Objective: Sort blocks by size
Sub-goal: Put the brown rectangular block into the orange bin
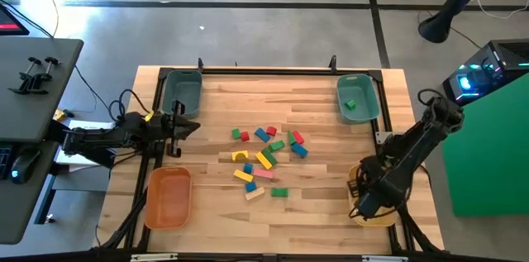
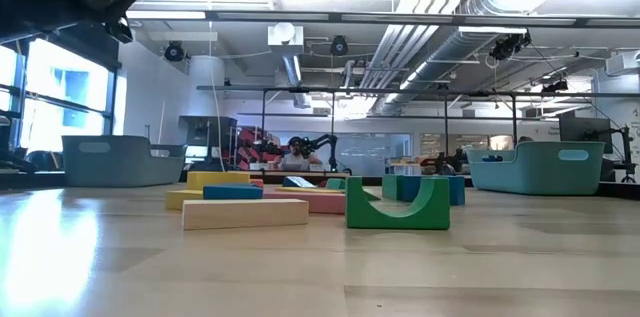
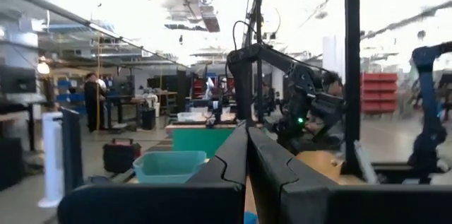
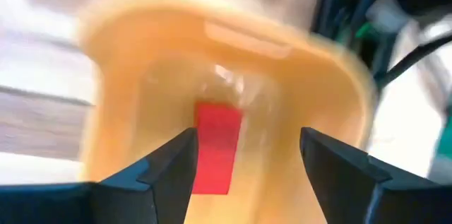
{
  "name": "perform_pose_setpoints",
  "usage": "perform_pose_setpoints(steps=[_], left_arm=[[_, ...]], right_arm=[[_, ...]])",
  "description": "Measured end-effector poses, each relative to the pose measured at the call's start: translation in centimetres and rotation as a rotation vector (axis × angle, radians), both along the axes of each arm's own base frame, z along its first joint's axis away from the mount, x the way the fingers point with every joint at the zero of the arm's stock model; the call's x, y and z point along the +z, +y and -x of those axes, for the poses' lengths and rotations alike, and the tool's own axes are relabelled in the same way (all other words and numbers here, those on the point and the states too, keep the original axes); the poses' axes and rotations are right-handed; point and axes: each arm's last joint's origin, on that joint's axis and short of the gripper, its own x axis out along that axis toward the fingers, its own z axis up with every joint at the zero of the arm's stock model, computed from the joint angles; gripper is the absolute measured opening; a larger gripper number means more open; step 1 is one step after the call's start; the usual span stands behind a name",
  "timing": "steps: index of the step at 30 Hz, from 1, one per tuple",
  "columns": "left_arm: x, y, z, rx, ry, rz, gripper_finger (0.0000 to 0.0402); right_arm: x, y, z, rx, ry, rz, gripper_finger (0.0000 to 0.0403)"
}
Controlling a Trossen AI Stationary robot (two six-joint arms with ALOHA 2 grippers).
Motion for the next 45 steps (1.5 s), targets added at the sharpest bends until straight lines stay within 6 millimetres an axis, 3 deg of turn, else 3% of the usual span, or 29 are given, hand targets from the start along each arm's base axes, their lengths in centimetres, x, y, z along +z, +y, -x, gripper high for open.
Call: perform_pose_setpoints(steps=[6, 9, 12, 18, 23, 27, 33, 39, 45], left_arm=[[-0.3, -0.5, -0.5, -0.063, 0.046, 0.022, 0.0], [-0.5, -1.0, -1.0, -0.062, 0.076, 0.037, 0.0], [-0.7, -1.5, -1.7, -0.031, 0.108, 0.058, 0.0], [0.7, -3.3, -3.9, 0.012, 0.245, 0.055, 0.0], [2.6, -6.1, -7.3, 0.108, 0.394, -0.035, 0.0], [3.5, -8.9, -9.8, 0.131, 0.674, -0.069, 0.0], [4.5, -13.0, -11.8, 0.187, 1.042, 0.083, 0.0], [2.4, -16.2, -13.5, 0.236, 1.06, 0.335, 0.0], [-1.1, -17.4, -15.4, 0.228, 1.138, 0.417, 0.002]], right_arm=[[5.0, 0.7, -1.8, 0.303, -0.363, 0.219, 0.0246], [6.0, 1.0, -3.1, 0.488, -0.611, 0.433, 0.0247], [6.1, 0.9, -4.3, 0.625, -0.699, 0.613, 0.0247], [4.8, -0.1, -7.3, 0.744, -0.635, 0.717, 0.0248], [2.9, -1.1, -10.1, 0.829, -0.615, 0.739, 0.0248], [0.7, -2.4, -11.6, 0.878, -0.624, 0.789, 0.0248], [-2.3, -4.7, -12.3, 0.92, -0.674, 0.82, 0.0248], [-3.4, -6.0, -12.7, 1.014, -0.754, 0.747, 0.0248], [-3.3, -6.6, -13.0, 1.069, -0.777, 0.744, 0.0248]])
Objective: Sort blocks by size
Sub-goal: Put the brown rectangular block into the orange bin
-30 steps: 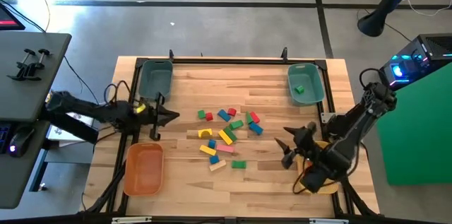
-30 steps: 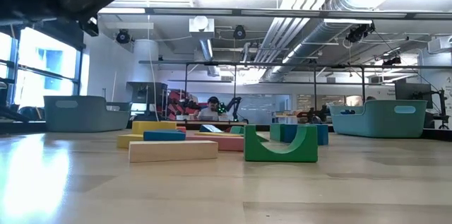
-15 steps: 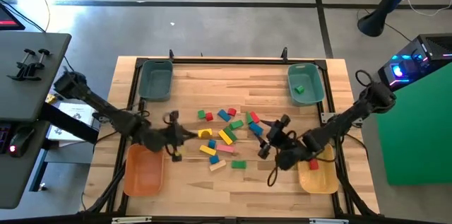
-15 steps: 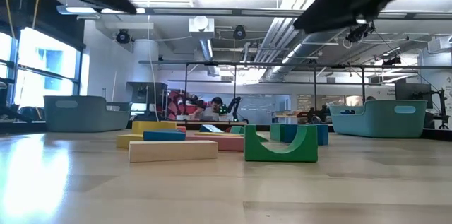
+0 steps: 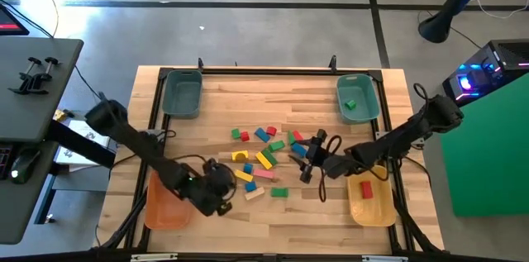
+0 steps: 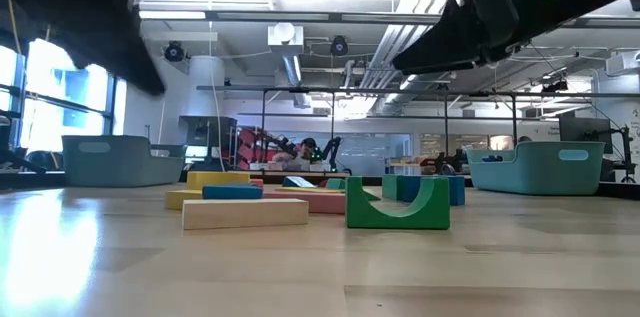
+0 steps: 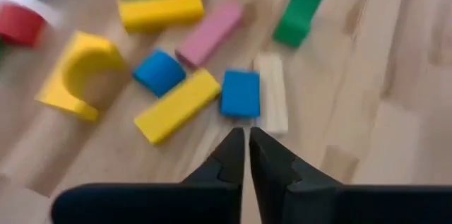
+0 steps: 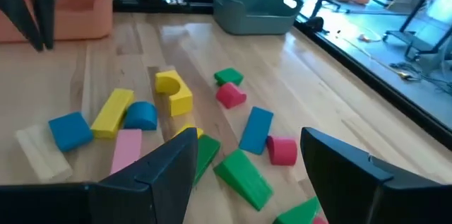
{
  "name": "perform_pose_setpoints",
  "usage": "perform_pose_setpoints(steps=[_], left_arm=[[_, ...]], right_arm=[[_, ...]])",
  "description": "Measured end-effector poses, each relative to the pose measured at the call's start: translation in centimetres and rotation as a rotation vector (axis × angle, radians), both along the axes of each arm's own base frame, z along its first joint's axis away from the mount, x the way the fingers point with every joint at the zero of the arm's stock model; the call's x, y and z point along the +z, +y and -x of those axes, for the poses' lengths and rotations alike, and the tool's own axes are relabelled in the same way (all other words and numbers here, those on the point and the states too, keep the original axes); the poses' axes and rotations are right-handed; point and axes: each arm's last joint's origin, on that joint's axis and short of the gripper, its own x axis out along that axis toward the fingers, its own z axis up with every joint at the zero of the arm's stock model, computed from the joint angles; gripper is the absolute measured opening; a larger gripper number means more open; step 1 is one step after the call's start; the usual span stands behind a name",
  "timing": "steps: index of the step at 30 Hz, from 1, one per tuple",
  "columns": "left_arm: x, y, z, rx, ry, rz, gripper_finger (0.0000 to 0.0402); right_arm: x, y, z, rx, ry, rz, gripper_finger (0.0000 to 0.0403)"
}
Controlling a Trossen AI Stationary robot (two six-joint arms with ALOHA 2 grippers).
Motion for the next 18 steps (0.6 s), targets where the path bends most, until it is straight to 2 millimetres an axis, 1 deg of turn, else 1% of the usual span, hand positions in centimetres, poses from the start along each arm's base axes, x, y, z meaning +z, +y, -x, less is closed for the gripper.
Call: perform_pose_setpoints(steps=[3, 9, 12, 14, 16, 18], left_arm=[[-1.3, -0.6, -0.7, -0.064, 0.02, -0.013, 0.0056], [-3.7, -2.1, -2.1, -0.313, 0.014, -0.143, 0.0141], [-5.3, -1.9, -2.7, -0.34, 0.058, -0.181, 0.0178], [-6.2, -1.6, -3.0, -0.345, 0.094, -0.164, 0.0196], [-6.6, -1.3, -3.3, -0.356, 0.123, -0.135, 0.0207], [-6.6, -1.0, -3.4, -0.361, 0.13, -0.111, 0.0212]], right_arm=[[0.0, 0.0, -0.1, 0.038, 0.005, -0.014, 0.0248], [0.1, 0.2, -0.2, 0.047, -0.022, -0.067, 0.0248], [0.2, 0.2, -0.2, 0.052, -0.036, -0.104, 0.0248], [0.2, 0.2, -0.2, 0.048, -0.047, -0.132, 0.0248], [0.2, 0.2, -0.2, 0.037, -0.059, -0.162, 0.0248], [0.2, 0.2, -0.2, 0.026, -0.071, -0.196, 0.0248]])
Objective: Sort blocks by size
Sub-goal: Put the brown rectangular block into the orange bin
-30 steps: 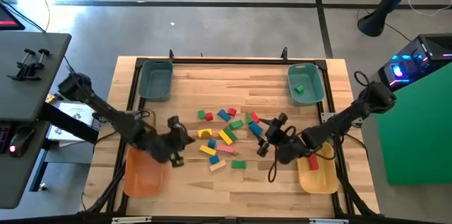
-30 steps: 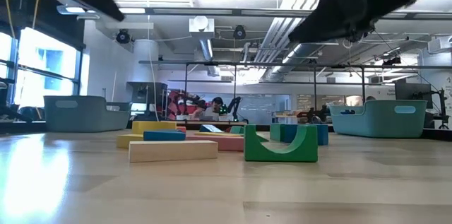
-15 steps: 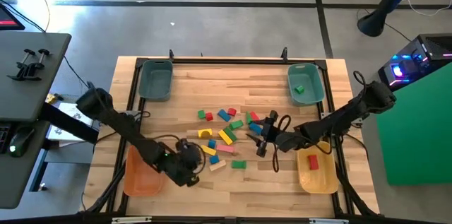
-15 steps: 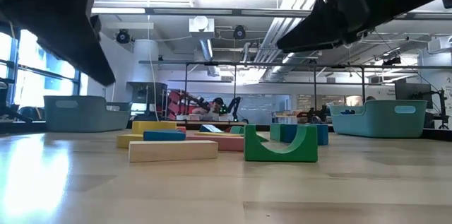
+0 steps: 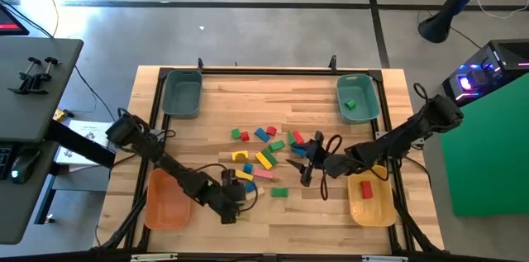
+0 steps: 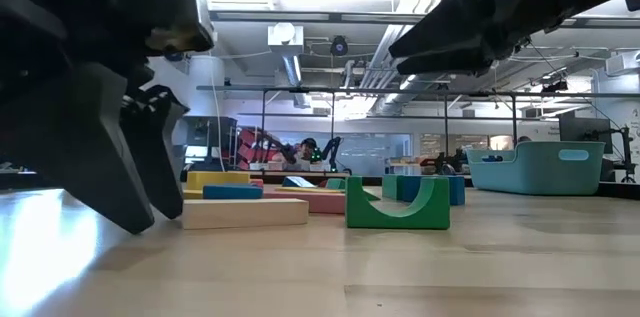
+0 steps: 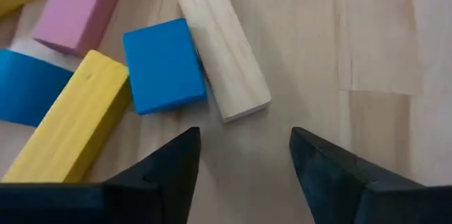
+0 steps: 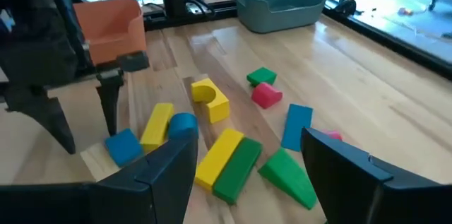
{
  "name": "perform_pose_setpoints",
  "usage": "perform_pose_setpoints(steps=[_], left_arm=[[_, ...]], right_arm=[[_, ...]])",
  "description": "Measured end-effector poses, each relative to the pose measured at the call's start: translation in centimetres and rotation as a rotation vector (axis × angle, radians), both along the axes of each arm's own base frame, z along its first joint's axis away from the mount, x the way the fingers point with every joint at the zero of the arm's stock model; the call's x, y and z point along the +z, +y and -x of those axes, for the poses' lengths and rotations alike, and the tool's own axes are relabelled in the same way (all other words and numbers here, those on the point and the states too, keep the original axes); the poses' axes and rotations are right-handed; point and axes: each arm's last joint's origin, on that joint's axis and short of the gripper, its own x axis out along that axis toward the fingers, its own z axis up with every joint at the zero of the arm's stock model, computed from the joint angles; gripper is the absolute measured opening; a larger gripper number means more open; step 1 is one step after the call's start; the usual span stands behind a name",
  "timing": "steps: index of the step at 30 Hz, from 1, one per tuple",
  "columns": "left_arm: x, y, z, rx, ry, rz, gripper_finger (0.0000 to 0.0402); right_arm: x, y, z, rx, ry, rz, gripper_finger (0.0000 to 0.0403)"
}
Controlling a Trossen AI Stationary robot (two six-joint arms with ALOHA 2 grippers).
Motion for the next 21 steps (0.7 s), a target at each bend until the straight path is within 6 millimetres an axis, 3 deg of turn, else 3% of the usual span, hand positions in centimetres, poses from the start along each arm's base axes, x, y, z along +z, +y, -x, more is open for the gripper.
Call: perform_pose_setpoints(steps=[9, 15, 21], left_arm=[[-1.1, -0.1, -0.1, 0.008, -0.123, 0.058, 0.0213], [-2.0, 0.4, -0.3, 0.261, -0.247, 0.063, 0.0213], [-3.2, -0.4, -1.2, 0.38, -0.389, 0.142, 0.0213]], right_arm=[[0.0, 1.2, 0.5, 0.023, -0.021, -0.072, 0.0248], [-0.1, 2.4, 1.0, 0.078, -0.009, -0.069, 0.0248], [-0.2, 3.3, 1.4, 0.178, 0.023, -0.058, 0.0248]])
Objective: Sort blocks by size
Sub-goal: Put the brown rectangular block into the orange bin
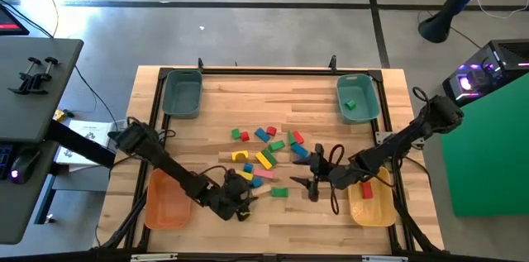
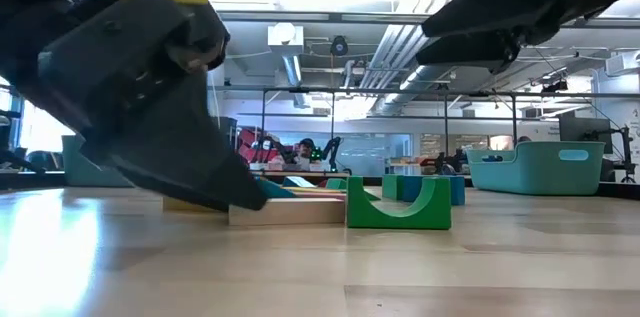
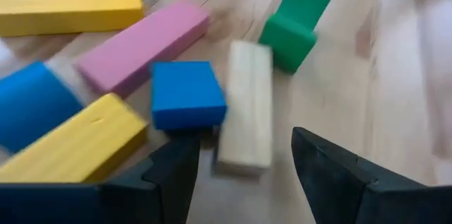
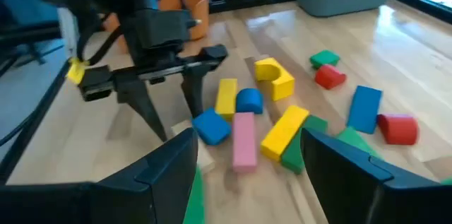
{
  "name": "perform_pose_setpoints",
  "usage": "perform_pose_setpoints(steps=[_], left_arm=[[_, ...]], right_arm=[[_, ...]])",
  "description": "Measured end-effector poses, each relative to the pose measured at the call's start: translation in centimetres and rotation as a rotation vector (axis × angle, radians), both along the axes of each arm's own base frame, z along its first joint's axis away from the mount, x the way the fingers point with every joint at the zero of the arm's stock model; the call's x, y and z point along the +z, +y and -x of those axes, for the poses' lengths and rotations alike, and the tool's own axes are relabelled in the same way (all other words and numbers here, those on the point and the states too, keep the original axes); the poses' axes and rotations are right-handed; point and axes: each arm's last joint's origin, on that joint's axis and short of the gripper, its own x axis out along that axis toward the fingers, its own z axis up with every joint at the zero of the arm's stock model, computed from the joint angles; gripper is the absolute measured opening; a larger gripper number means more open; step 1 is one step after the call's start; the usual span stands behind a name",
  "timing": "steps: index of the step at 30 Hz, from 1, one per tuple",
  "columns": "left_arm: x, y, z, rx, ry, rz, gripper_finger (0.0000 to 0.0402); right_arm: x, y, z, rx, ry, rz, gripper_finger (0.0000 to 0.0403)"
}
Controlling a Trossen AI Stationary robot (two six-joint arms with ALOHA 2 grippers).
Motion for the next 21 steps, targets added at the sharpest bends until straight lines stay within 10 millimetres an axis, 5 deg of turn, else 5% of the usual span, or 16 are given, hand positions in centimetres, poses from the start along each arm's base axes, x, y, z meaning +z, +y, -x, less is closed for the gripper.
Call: perform_pose_setpoints(steps=[11, 21], left_arm=[[-1.5, -1.3, -2.0, 0.047, 0.021, -0.093, 0.0195], [-0.3, -0.8, -1.5, 0.019, 0.116, -0.054, 0.0065]], right_arm=[[-0.5, 1.1, 0.9, 0.075, 0.062, 0.067, 0.0248], [-0.4, 1.9, 1.8, 0.089, 0.072, 0.079, 0.0248]])
